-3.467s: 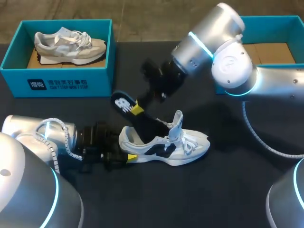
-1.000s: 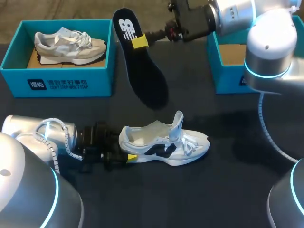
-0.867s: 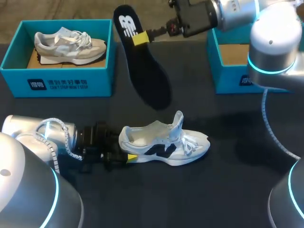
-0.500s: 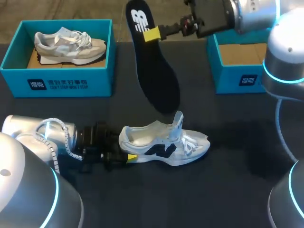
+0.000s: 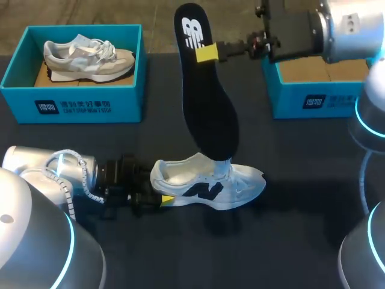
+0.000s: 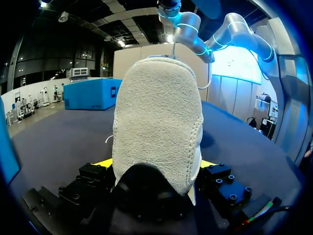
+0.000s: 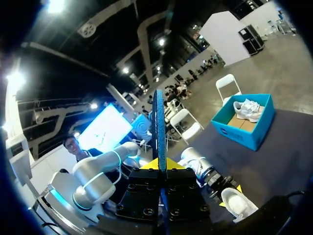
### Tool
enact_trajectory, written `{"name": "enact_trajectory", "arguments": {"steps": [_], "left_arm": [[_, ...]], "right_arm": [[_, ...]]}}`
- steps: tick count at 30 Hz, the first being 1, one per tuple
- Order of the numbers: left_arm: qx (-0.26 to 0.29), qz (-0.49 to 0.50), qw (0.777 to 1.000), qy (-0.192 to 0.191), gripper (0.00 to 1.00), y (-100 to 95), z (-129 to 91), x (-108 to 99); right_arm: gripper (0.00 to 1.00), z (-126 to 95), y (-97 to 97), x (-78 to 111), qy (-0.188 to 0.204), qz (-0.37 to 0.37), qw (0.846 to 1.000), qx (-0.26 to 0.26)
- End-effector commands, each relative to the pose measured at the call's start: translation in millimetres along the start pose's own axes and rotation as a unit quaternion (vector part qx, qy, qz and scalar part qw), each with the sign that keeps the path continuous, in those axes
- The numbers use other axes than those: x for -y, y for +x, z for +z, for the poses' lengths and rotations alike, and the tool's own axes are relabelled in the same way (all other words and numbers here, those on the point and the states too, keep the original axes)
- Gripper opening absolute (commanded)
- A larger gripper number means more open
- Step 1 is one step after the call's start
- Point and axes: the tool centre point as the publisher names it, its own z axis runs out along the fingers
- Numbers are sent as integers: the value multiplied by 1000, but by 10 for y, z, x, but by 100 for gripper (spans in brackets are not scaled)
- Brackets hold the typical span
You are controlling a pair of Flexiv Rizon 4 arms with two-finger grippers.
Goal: Take the shoe out of the shoebox, open the shoe tongue, remove and reinsert the insole, then place the shoe into the shoebox
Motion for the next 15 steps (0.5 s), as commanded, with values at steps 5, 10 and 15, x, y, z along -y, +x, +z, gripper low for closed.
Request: {"name": "enact_trajectory", "arguments": {"steps": [5,10,15], "left_arm": [[0,0,1000,-2,0,-31,17,-35],[0,0,1000,-2,0,-31,17,-35],[0,0,1000,-2,0,-31,17,-35]], "right_arm": [[0,-83,81,63,-9,-11,1000,21],[0,-83,81,63,-9,-11,1000,21],[0,-121,86,68,-22,-6,1000,18]]}}
